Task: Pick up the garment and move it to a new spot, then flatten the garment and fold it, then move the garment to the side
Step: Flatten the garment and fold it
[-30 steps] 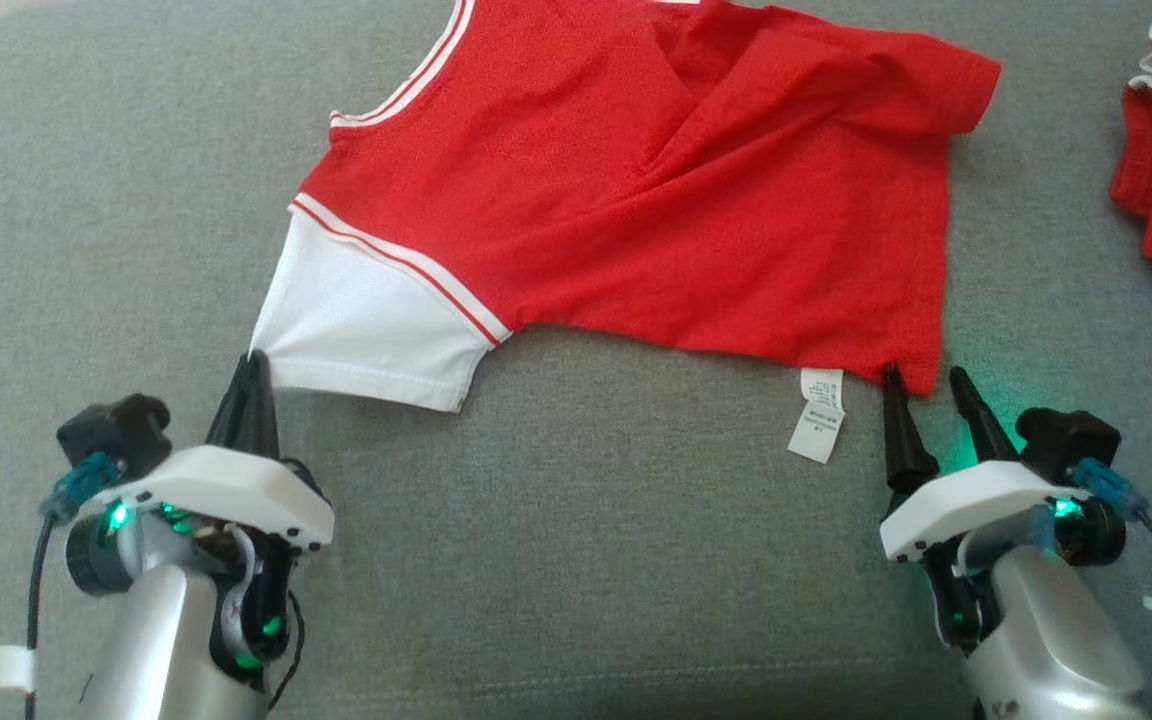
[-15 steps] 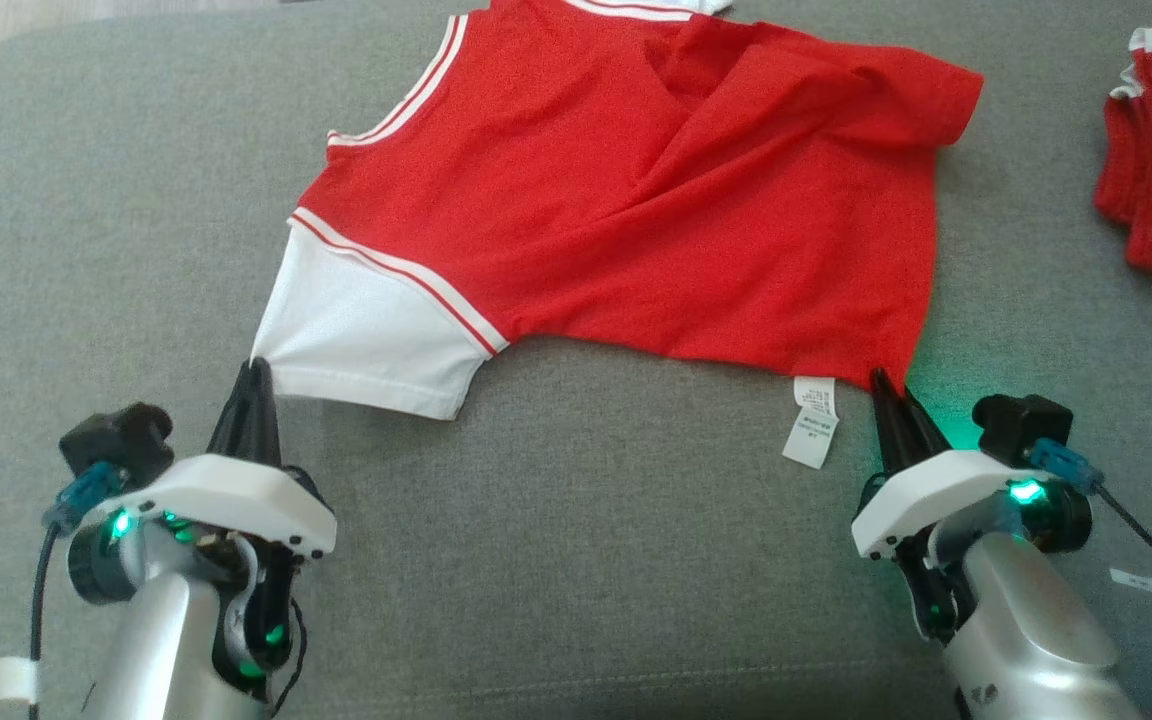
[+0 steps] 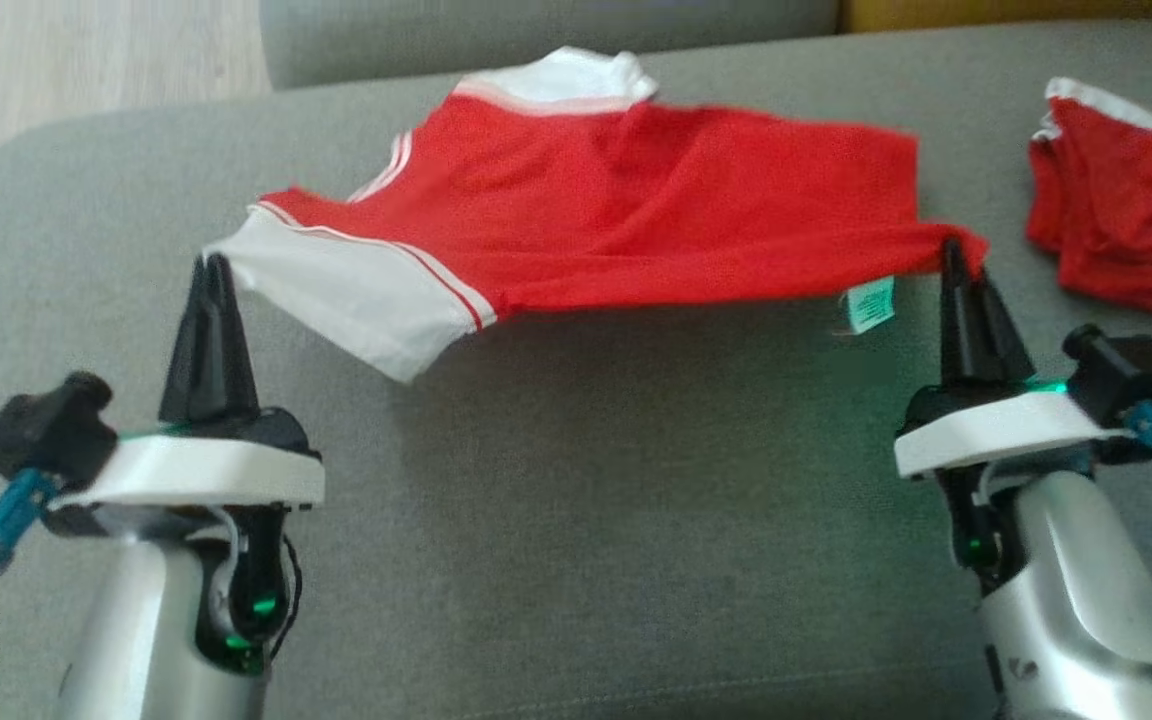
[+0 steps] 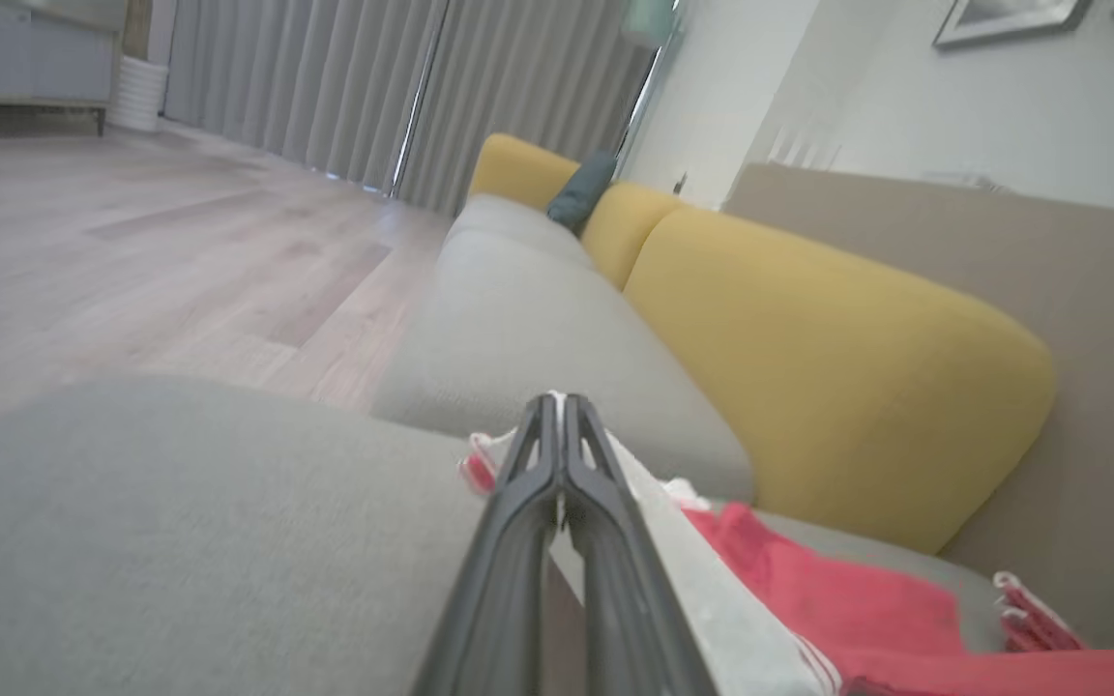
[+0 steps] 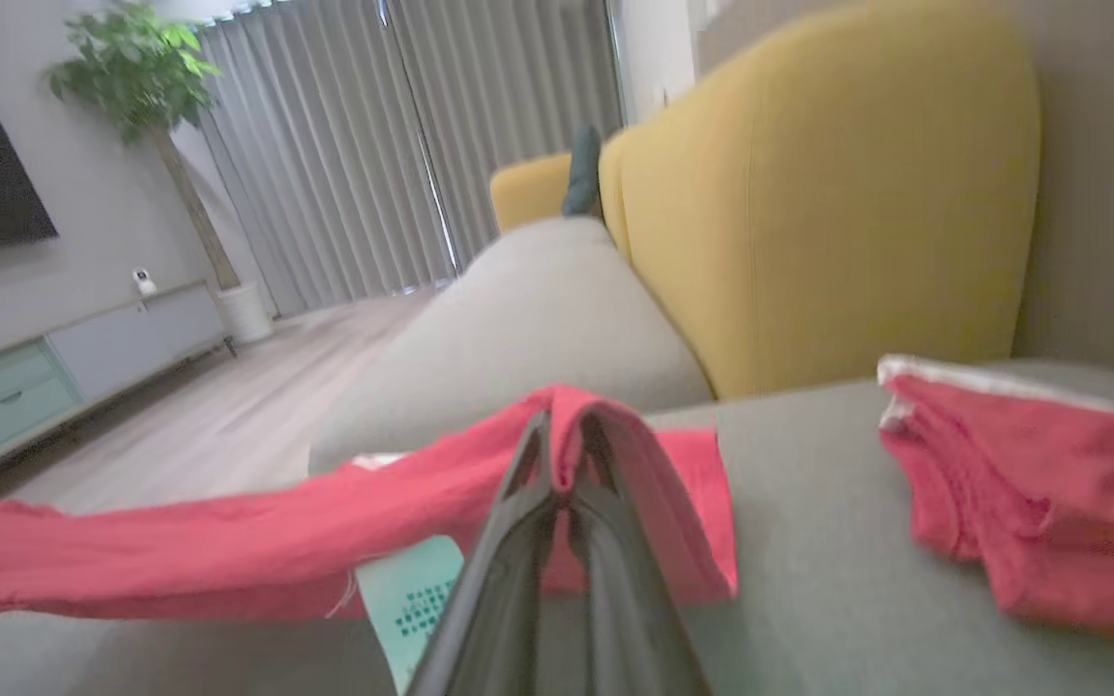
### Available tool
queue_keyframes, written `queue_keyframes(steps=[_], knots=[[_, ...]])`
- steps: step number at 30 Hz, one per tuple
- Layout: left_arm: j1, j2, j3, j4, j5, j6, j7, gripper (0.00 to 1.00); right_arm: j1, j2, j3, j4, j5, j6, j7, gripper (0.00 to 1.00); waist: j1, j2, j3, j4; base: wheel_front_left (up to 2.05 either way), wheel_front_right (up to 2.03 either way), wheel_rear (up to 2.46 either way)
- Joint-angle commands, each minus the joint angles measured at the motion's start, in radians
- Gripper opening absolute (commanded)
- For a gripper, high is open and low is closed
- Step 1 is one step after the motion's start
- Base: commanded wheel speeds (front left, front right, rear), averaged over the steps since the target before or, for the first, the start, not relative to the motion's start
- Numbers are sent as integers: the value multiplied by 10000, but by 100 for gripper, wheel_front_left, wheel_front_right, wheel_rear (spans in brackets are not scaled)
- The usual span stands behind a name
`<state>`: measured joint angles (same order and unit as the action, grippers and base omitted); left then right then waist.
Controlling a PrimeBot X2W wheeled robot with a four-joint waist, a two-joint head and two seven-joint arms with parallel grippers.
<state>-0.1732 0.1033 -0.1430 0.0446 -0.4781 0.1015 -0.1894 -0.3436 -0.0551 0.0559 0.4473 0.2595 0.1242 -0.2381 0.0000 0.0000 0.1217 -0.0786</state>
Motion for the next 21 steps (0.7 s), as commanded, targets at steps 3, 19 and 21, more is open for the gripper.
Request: queue_keyframes(steps=[3, 19, 21], knots=[[-612, 133, 464, -1448, 0, -18, -239, 0, 272, 49, -9, -2161, -457, 65, 455, 0, 0, 0, -619, -202, 0, 0, 0], [-2248, 1052, 332, -6216, 948, 259, 1155, 0, 808, -246, -515, -8825, -1302, 65, 3098, 0, 0, 0, -1225, -414, 0, 0, 0], [-2761, 1191, 303, -6249, 968, 243, 1560, 0, 707, -352, -535, -9117, -1258, 65, 3448, 0, 0, 0, -1011, -361, 0, 0, 0]])
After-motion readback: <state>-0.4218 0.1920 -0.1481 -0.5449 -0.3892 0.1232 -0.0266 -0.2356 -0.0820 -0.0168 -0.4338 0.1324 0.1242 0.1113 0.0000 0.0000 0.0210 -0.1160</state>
